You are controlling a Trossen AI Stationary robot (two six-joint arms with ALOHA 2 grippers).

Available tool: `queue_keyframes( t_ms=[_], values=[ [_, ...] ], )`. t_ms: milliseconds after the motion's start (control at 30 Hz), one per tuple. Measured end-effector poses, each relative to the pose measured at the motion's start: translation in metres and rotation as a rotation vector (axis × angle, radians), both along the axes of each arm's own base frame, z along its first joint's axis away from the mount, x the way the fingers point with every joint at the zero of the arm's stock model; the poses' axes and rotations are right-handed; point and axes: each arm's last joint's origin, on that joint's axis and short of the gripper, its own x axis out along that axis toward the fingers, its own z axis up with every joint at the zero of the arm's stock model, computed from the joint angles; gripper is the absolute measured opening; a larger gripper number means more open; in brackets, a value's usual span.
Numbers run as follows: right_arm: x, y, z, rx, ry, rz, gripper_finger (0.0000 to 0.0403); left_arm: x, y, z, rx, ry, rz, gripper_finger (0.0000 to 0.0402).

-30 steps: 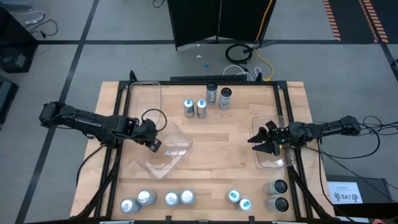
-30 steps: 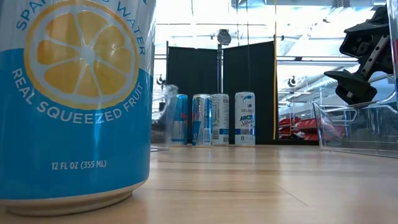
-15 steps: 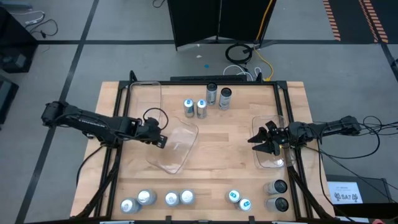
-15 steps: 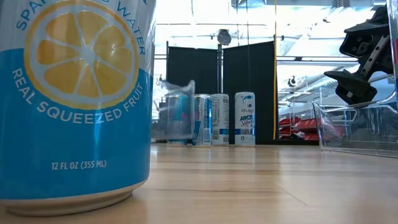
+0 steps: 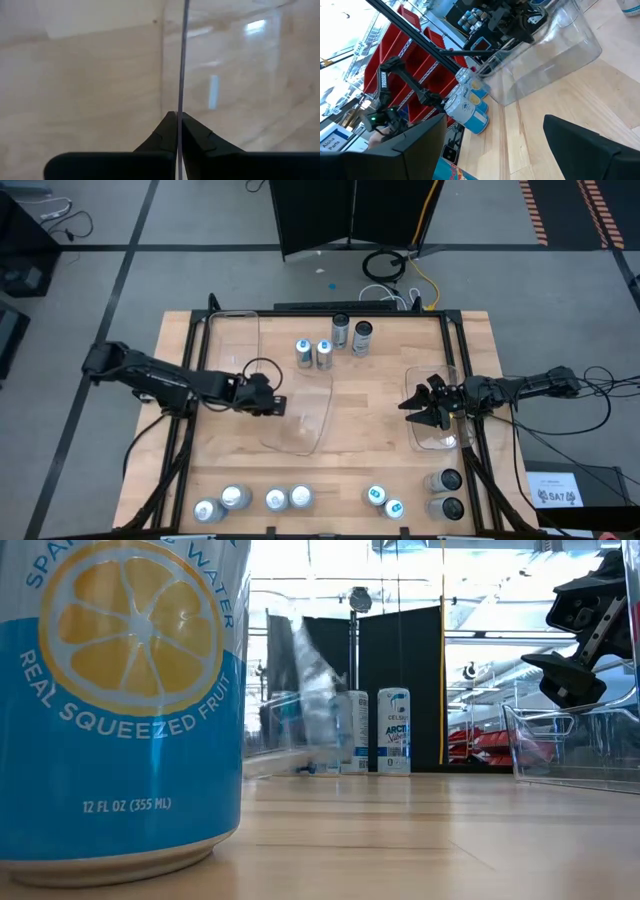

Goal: Sort soda cans
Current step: Move the bottom left transparent bin to the center of the table

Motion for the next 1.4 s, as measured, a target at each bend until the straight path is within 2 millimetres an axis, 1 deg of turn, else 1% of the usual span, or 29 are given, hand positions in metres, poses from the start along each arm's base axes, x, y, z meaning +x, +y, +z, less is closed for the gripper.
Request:
queue_keyframes(
  t_ms=[133,333,400,600,667,767,900,1000,1133,1400],
  values=[
    [0.0,0.0,0.0,0.0,0.0,0.0,0.0325,0.016,-0.004,0.021,-0.012,-0.023,0.051,0.0015],
    [0.0,0.0,0.0,0.0,0.0,0.0,0.0325,0.033,-0.012,0.042,-0.002,0.108,0.157,0.0015],
    [0.0,0.0,0.0,0.0,0.001,0.0,0.0325,0.044,-0.016,0.05,-0.002,0.143,0.167,0.0015],
    [0.0,0.0,0.0,0.0,0.0,0.0,0.0325,0.072,-0.025,0.06,0.028,0.231,0.162,0.0015],
    [0.0,0.0,0.0,0.0,0.0,0.0,0.0325,0.08,-0.026,0.059,0.034,0.258,0.166,0.0015],
    [0.0,0.0,0.0,0.0,0.0,0.0,0.0325,0.092,-0.028,0.05,0.036,0.29,0.165,0.0015],
    [0.0,0.0,0.0,0.0,0.0,0.0,0.0325,0.101,-0.028,0.039,-0.04,0.329,0.173,0.0015],
    [0.0,0.0,0.0,0.0,0.0,-0.001,0.0325,0.105,-0.027,0.028,-0.059,0.371,0.173,0.0015],
    [0.0,0.0,0.0,0.0,0.0,0.0,0.0325,0.109,-0.027,0.02,-0.067,0.385,0.198,0.0015],
    [0.0,0.0,0.0,0.0,0.0,0.0,0.0325,0.112,-0.025,0.019,-0.06,0.365,0.201,0.0015]
  ],
)
